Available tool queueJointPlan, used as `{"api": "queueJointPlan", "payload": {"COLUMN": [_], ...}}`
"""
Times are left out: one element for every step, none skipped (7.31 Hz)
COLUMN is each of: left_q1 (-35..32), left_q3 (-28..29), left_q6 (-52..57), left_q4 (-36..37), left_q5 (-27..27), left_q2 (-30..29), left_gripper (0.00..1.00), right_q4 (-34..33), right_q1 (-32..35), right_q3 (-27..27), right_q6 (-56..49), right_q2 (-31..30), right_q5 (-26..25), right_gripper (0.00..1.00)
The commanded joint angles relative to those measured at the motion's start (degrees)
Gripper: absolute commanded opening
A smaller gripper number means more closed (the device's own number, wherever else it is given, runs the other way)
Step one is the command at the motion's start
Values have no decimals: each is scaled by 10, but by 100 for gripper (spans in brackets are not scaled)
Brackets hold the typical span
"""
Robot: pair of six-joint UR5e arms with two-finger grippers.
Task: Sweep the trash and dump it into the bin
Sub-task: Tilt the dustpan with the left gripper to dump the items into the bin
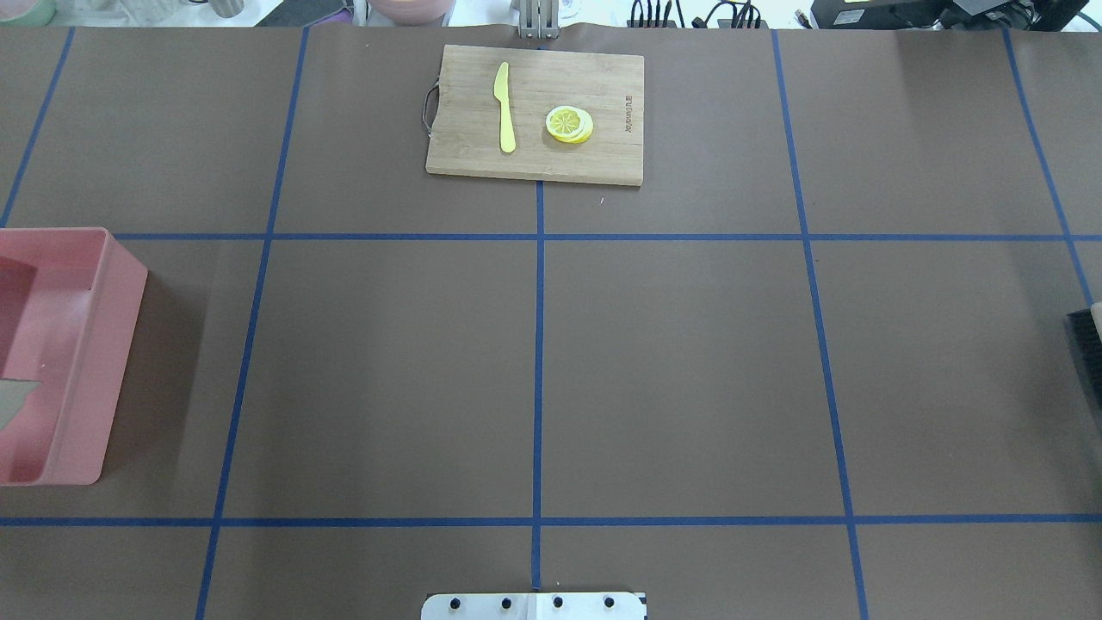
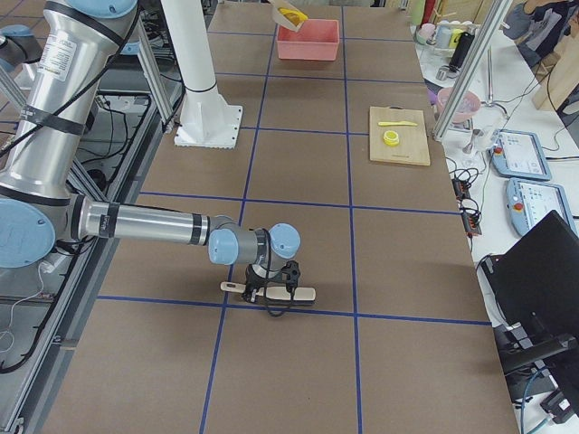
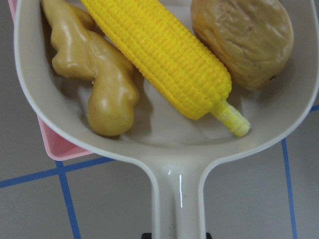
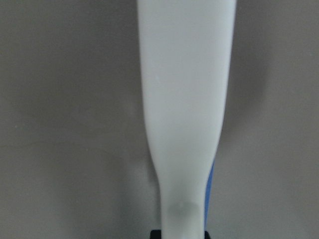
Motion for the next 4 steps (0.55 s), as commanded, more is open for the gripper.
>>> {"api": "queueJointPlan", "payload": {"left_q1": [18,21,21,20], "left_q3": [-59,-99,-105,-107], "left_q6": [0,1,26,64], "left_q4": [123,188,217,255], "left_q5": [0,1,3,6], "left_q2": [-5,-9,-12,-15], "left_gripper": [0,0,0,0], "right_q4": [1,1,1,-5], "right_q1": [0,1,10,41], "right_q3": [-1,2,12,21], "right_q6": [-1,-2,-3,-8], "right_q2": [4,10,17,25], "right_q5": [0,0,3,2], "right_gripper": [80,100,100,100]}}
